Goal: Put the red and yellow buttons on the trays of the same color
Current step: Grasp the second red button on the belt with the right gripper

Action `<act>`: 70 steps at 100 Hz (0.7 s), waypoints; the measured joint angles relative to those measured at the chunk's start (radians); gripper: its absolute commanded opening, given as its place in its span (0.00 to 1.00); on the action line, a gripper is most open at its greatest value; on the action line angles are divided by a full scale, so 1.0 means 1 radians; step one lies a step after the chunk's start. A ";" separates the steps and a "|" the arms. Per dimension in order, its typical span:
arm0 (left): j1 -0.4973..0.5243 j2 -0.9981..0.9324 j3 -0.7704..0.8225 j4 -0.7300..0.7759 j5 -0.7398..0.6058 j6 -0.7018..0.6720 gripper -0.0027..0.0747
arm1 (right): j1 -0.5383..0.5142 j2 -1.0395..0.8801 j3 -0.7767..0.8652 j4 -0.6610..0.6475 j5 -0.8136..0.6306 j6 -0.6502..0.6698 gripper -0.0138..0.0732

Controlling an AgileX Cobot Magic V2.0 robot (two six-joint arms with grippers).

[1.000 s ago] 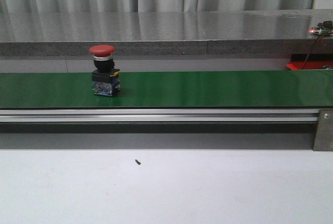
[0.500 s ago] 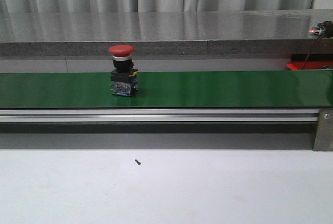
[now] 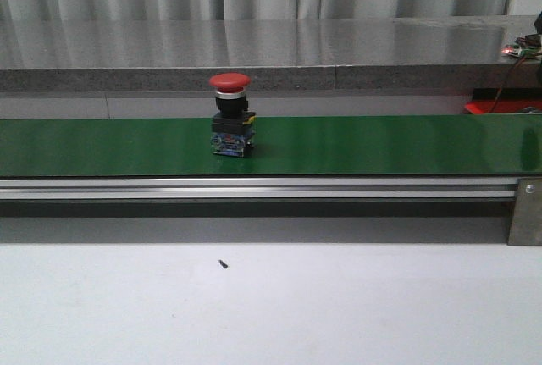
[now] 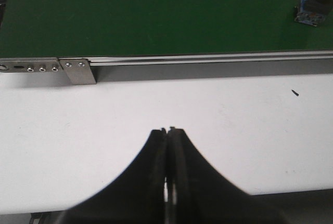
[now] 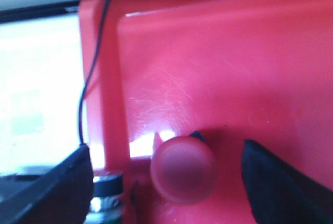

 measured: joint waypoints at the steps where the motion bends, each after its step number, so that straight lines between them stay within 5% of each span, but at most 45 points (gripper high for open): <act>1: 0.000 0.000 0.000 0.000 0.000 0.000 0.01 | 0.001 -0.004 0.000 0.000 0.004 -0.005 0.76; 28: 0.000 0.000 0.000 0.000 0.000 0.000 0.01 | 0.110 -0.151 0.008 0.000 0.099 -0.073 0.74; 54: 0.000 0.000 0.000 0.000 0.000 0.000 0.01 | 0.288 -0.199 0.008 0.006 0.352 -0.429 0.74; 70: 0.000 0.000 0.000 0.000 0.000 0.000 0.01 | 0.383 -0.199 0.011 0.067 0.458 -0.525 0.74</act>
